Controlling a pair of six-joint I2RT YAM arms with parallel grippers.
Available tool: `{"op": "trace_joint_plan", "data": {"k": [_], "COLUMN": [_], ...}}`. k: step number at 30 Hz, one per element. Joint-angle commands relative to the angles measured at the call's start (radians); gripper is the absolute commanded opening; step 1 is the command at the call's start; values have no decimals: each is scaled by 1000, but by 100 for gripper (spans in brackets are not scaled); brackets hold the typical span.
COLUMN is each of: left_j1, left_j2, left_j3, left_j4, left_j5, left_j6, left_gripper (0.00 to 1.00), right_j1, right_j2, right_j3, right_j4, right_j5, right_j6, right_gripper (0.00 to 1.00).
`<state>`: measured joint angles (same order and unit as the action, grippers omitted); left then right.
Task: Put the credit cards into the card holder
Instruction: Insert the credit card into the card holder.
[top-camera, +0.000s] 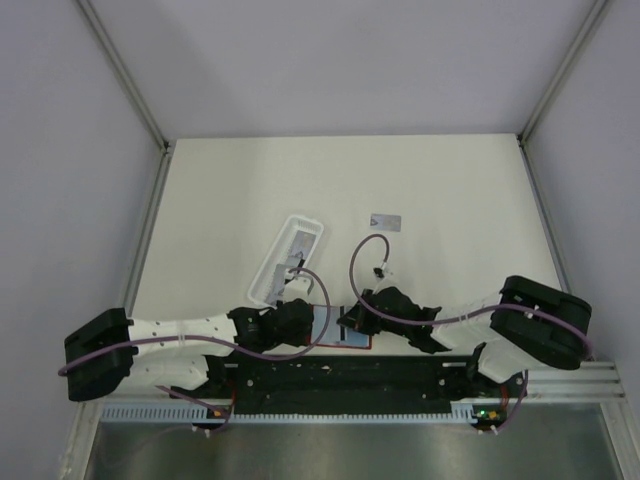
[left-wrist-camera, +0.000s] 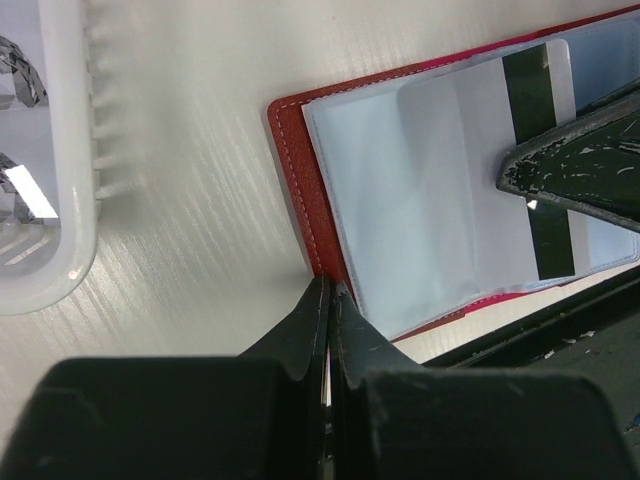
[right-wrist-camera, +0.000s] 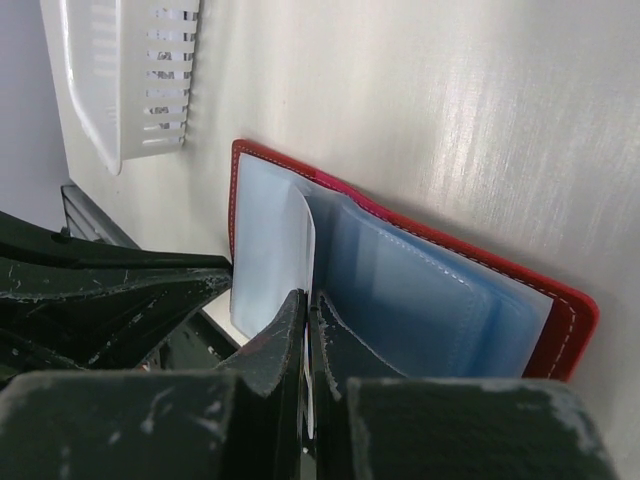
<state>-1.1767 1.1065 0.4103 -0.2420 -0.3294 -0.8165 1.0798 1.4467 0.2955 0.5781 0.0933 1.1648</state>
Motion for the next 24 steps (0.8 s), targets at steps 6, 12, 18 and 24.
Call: {"op": "trace_joint_plan", "data": {"k": [6, 12, 18, 24], "left_j1": [5, 5, 3, 5], "left_j2": [12, 10, 0, -4], "left_j3": [7, 10, 10, 13], "left_j4": [-5, -6, -10, -2], "left_j5": [0, 3, 0, 0], "left_j6": [0, 0, 2, 10], "left_gripper": [0, 0, 0, 0], "right_j1": [9, 9, 9, 9], "right_j2": [124, 213, 179, 35], "right_j3": [-10, -19, -16, 22], "right_j4": [100, 236, 194, -24], "right_j5": [-81, -135, -122, -64], "right_j6": [25, 65, 50, -8], "right_gripper": [0, 0, 0, 24]}}
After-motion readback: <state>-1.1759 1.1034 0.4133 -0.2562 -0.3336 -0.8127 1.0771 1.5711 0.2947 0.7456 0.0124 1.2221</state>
